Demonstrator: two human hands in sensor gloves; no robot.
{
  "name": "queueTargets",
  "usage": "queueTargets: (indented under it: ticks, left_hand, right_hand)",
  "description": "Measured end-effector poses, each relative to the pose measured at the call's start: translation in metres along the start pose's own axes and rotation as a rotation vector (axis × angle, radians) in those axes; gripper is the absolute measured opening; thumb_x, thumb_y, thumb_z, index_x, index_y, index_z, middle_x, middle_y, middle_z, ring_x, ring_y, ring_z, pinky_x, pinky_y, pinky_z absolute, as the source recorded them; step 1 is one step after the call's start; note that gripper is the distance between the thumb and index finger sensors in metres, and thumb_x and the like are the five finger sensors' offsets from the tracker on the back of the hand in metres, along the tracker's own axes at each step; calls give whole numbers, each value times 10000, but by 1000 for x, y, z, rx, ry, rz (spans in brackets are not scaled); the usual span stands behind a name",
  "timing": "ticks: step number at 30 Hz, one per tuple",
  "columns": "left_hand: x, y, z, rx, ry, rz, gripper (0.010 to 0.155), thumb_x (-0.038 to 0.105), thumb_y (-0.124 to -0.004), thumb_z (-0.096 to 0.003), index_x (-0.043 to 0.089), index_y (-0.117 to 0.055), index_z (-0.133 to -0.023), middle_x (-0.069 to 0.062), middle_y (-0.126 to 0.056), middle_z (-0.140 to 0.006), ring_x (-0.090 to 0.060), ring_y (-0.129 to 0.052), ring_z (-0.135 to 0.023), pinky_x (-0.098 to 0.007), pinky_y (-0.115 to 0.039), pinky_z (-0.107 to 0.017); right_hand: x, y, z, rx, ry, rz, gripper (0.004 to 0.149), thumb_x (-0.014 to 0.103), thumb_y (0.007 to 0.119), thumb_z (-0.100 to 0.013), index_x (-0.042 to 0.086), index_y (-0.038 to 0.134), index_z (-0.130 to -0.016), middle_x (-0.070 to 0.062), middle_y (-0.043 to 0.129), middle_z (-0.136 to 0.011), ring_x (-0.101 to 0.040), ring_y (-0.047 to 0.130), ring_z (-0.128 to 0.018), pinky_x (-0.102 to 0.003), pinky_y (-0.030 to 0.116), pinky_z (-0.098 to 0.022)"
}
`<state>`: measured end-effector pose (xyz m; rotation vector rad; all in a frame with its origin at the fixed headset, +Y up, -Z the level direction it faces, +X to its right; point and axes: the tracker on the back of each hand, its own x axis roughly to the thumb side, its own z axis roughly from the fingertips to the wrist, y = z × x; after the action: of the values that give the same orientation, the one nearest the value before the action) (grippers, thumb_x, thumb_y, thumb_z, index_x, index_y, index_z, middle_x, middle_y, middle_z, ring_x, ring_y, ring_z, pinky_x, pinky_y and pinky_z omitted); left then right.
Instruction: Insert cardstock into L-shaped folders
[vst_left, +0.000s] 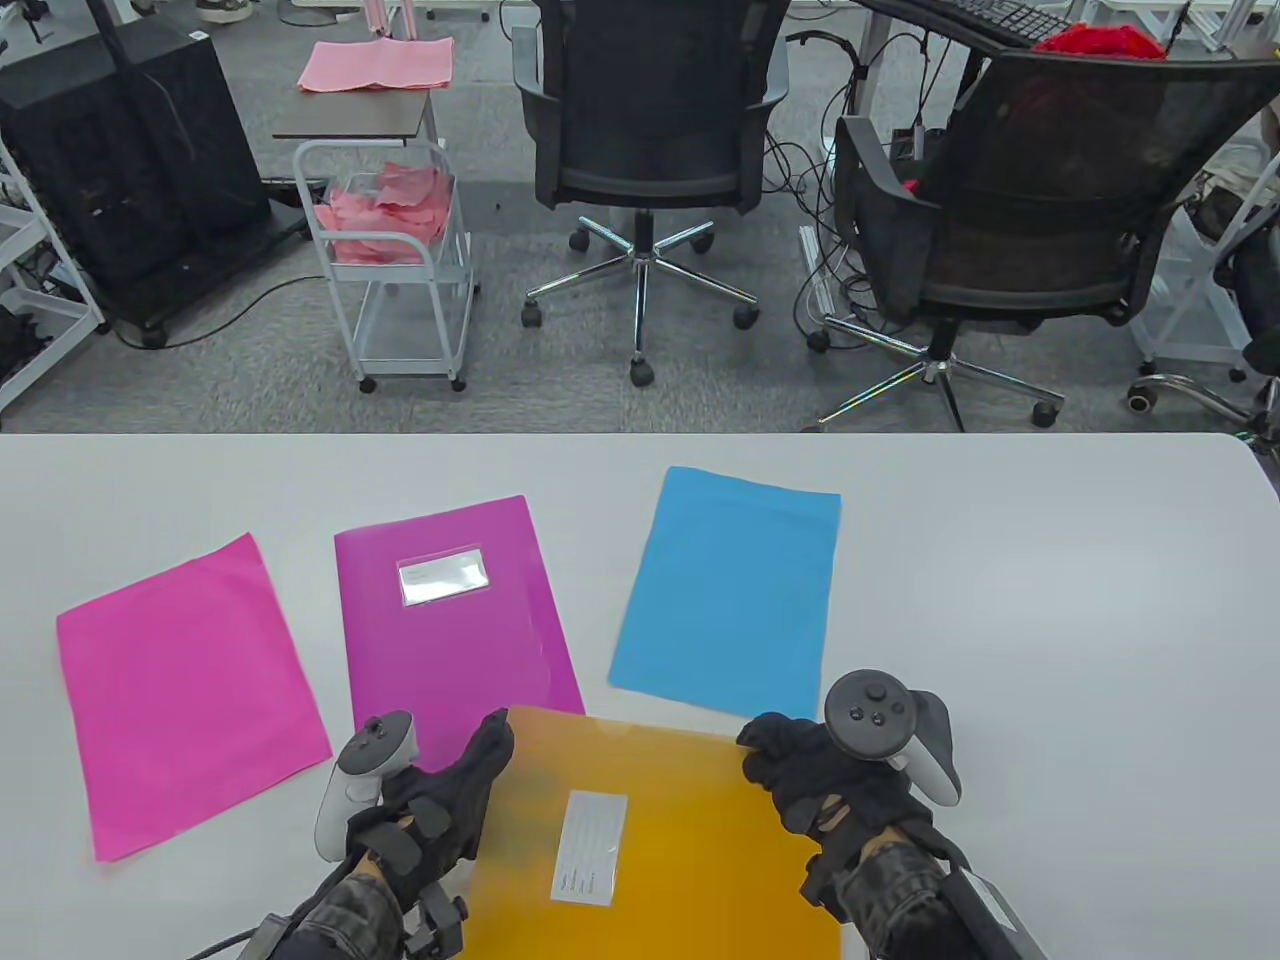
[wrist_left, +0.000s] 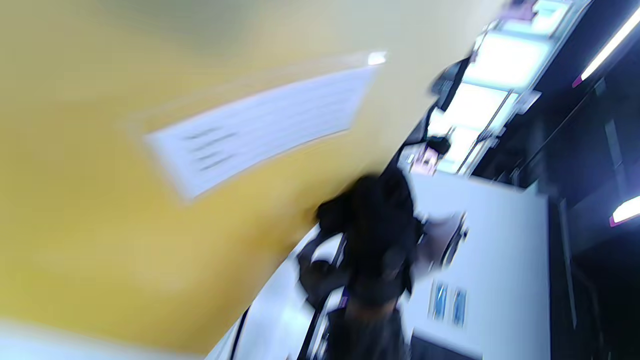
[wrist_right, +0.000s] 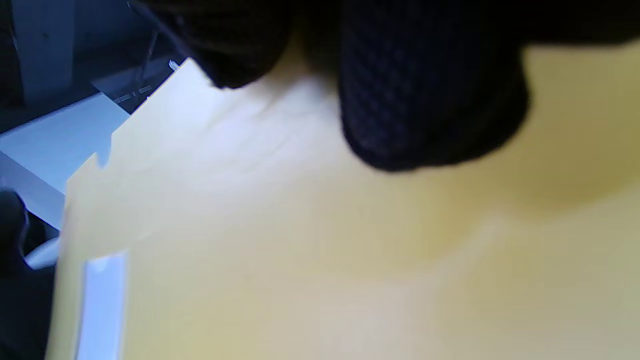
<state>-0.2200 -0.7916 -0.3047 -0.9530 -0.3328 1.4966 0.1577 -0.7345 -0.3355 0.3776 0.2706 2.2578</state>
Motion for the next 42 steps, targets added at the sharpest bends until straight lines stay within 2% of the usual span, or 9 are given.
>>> queueTargets:
  ticks: [6,11,15,17,20,23,26,32,42]
  left_hand:
    - [16,0,4,49,-52,-92,1208,951,-532,-428,168,210,-970,-298,-207,-1140,-624,-550,-1020,-732,-518,-662]
    - [54,35,42,542,-92,-563,1146,837,-670,-432,180,50,-1035,-262,-355,-1130,-592,-665,-978,-721,-582,-627]
    - [62,76,80,793,182,-1051,1103,785,-720,-419,189,-50,-1060,-238,-375,-1122,-553,-619,-1012,-723,-567,-630]
    - [51,99,99,859,433,-1176,1101,752,-742,-420,175,-50,-1053,-246,-332,-1118,-558,-564,-1026,-732,-531,-641]
    - [31,122,118,809,746,-1245,1112,723,-762,-421,187,-7,-1039,-245,-216,-1119,-576,-422,-1053,-745,-458,-663]
    - [17,138,132,787,884,-1256,1120,742,-753,-409,203,2,-1037,-230,-148,-1118,-583,-336,-1059,-753,-423,-671]
    - [9,146,135,773,860,-1220,1106,772,-737,-387,253,-12,-1043,-182,-106,-1130,-583,-273,-1062,-766,-386,-674]
    - [4,150,130,721,820,-1218,897,763,-677,-390,351,-297,-1091,-150,-330,-1157,-588,-479,-1034,-764,-501,-650]
    - [12,134,109,719,772,-1555,667,593,-607,-467,231,-534,-1022,-242,-655,-1016,-530,-797,-902,-716,-677,-580]
  right_hand:
    - [-3,-5,1,-37,26,12,427,383,778,-320,184,743,-695,-142,888,-476,-192,957,-93,-303,842,5]
    - [-3,-7,4,-83,63,52,433,384,777,-329,172,732,-705,-150,881,-483,-198,959,-102,-311,844,-1]
    - [-4,-8,3,-92,59,57,437,380,777,-333,168,726,-711,-157,878,-495,-208,961,-113,-318,846,-10]
    - [-4,-8,3,-93,58,62,438,378,777,-334,166,725,-714,-161,876,-500,-214,962,-120,-323,847,-15]
    - [-4,-7,2,-89,56,62,441,377,776,-337,162,721,-718,-164,874,-505,-217,963,-124,-326,848,-18]
    - [-4,-7,2,-87,57,58,442,376,777,-337,160,721,-718,-167,874,-505,-219,964,-125,-327,848,-18]
    - [-5,-7,2,-80,60,59,443,375,777,-339,156,720,-720,-169,873,-507,-221,964,-128,-329,848,-20]
    - [-5,-5,1,-62,69,63,444,375,775,-344,155,714,-725,-171,869,-514,-224,965,-134,-332,849,-26]
    - [-5,-5,2,-48,84,60,446,376,772,-349,152,708,-729,-175,865,-524,-232,966,-147,-338,851,-35]
